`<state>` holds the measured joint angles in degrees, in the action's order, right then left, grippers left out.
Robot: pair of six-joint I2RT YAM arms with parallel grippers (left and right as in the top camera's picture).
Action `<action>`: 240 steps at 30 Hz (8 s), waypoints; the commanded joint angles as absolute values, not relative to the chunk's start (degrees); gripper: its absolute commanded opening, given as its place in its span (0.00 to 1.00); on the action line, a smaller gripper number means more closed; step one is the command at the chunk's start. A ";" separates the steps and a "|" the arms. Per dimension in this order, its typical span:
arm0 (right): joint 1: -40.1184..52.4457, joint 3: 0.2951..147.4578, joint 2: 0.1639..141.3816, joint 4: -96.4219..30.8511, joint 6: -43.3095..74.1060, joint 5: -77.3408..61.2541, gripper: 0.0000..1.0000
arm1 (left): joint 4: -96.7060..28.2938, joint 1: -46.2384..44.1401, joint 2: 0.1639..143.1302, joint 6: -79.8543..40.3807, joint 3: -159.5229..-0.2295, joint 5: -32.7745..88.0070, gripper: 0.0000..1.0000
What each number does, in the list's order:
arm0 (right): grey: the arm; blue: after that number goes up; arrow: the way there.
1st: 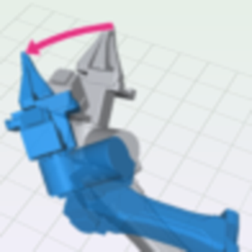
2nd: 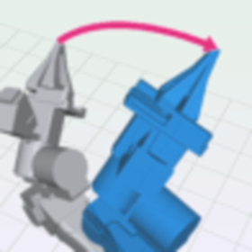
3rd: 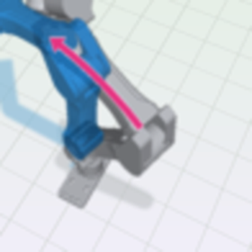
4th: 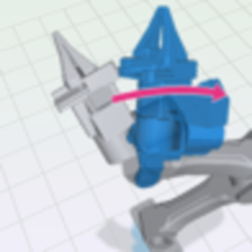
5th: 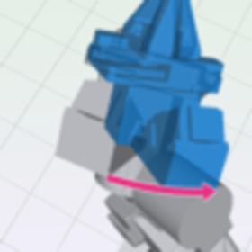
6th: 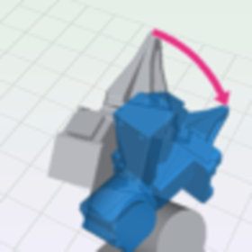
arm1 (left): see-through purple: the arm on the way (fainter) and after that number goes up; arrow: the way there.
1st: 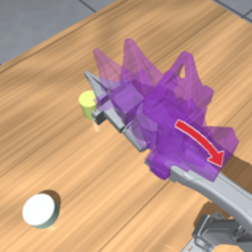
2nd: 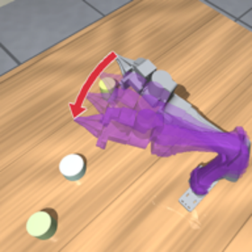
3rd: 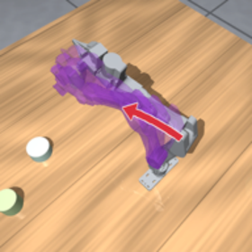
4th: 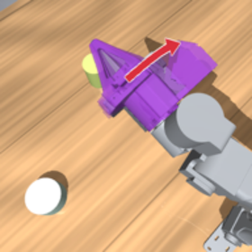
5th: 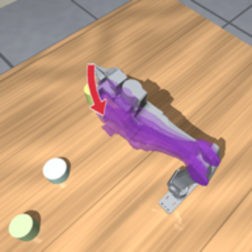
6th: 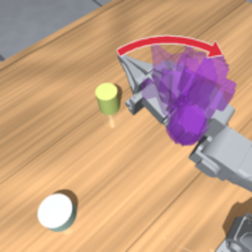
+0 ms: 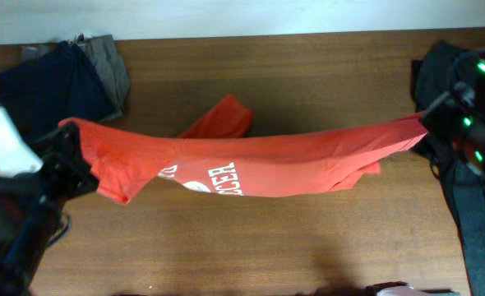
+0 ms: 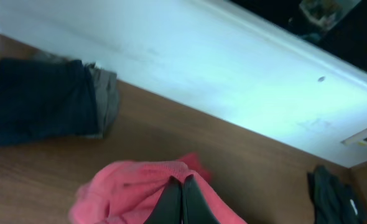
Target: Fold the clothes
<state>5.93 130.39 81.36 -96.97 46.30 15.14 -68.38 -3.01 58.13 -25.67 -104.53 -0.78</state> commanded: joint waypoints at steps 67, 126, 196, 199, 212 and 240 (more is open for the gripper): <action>3.73 143.96 101.71 -84.23 25.74 5.61 0.18 | -63.79 -1.10 99.74 -18.24 -129.99 -4.05 0.04; 3.66 103.18 123.33 -60.58 22.74 4.67 0.04 | -82.08 -3.49 145.38 -15.79 -129.29 -3.05 0.01; 0.25 90.54 107.09 -71.44 28.97 3.51 0.04 | -96.75 -15.14 123.98 -25.08 -108.55 -6.96 0.01; 0.25 90.52 105.91 -65.89 28.75 3.49 0.09 | -95.48 -15.07 120.90 -26.17 -108.55 -8.51 0.01; 0.36 90.52 115.24 -55.96 26.59 1.54 0.04 | -75.18 -14.46 121.08 -26.11 -102.80 -8.86 0.01; 0.25 84.44 119.44 -51.37 28.12 2.17 0.28 | -63.46 -14.48 121.05 -23.94 -86.24 -8.67 0.21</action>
<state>0.10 84.25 119.63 -50.43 27.70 1.23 -62.54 -14.81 121.34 -24.49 -86.46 -8.43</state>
